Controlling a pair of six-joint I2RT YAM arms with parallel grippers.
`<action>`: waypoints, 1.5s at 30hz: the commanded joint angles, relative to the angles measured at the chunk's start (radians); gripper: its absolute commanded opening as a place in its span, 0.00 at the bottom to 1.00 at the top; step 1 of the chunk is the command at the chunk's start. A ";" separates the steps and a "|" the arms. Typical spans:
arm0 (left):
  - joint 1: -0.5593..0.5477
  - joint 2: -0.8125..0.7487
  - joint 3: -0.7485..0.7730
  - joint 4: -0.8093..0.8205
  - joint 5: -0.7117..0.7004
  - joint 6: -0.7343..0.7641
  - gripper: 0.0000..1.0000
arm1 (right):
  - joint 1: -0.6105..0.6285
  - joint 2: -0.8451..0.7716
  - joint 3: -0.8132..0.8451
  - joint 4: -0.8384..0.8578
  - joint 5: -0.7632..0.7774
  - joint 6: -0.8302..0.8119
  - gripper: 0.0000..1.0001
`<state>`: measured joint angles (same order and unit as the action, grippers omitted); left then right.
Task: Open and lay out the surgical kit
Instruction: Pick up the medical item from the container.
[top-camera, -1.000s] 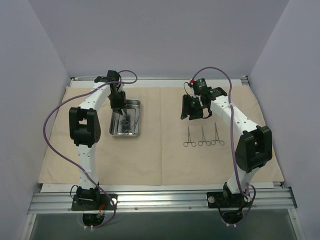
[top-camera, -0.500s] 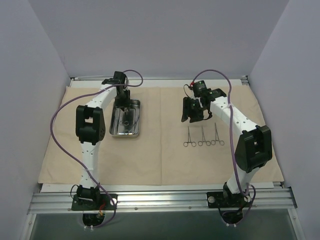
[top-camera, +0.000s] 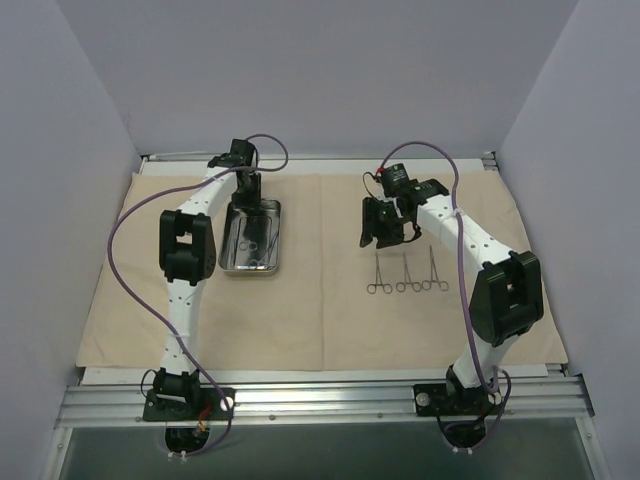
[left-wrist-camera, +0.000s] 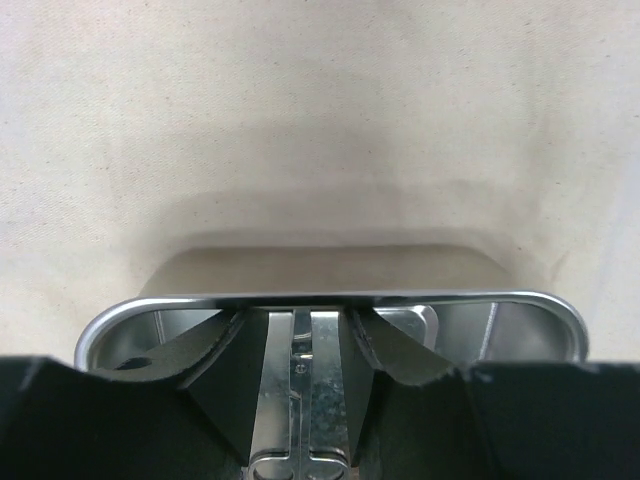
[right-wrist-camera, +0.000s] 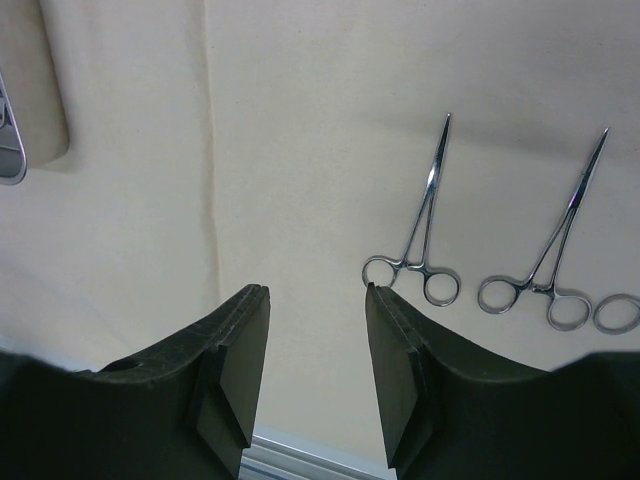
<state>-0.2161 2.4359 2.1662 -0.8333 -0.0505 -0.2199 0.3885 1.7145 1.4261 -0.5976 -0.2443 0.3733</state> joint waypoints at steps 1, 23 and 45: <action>0.001 0.029 0.052 0.030 -0.022 0.022 0.42 | 0.016 -0.029 -0.015 -0.030 0.014 0.018 0.44; 0.007 0.011 -0.005 0.019 -0.037 0.022 0.02 | 0.032 -0.059 -0.024 -0.030 0.034 0.024 0.44; 0.026 -0.222 -0.002 -0.110 0.076 -0.024 0.02 | 0.049 0.005 0.031 0.048 -0.001 0.003 0.44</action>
<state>-0.1963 2.3009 2.1811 -0.9257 -0.0177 -0.2329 0.4274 1.7100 1.4132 -0.5560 -0.2291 0.3908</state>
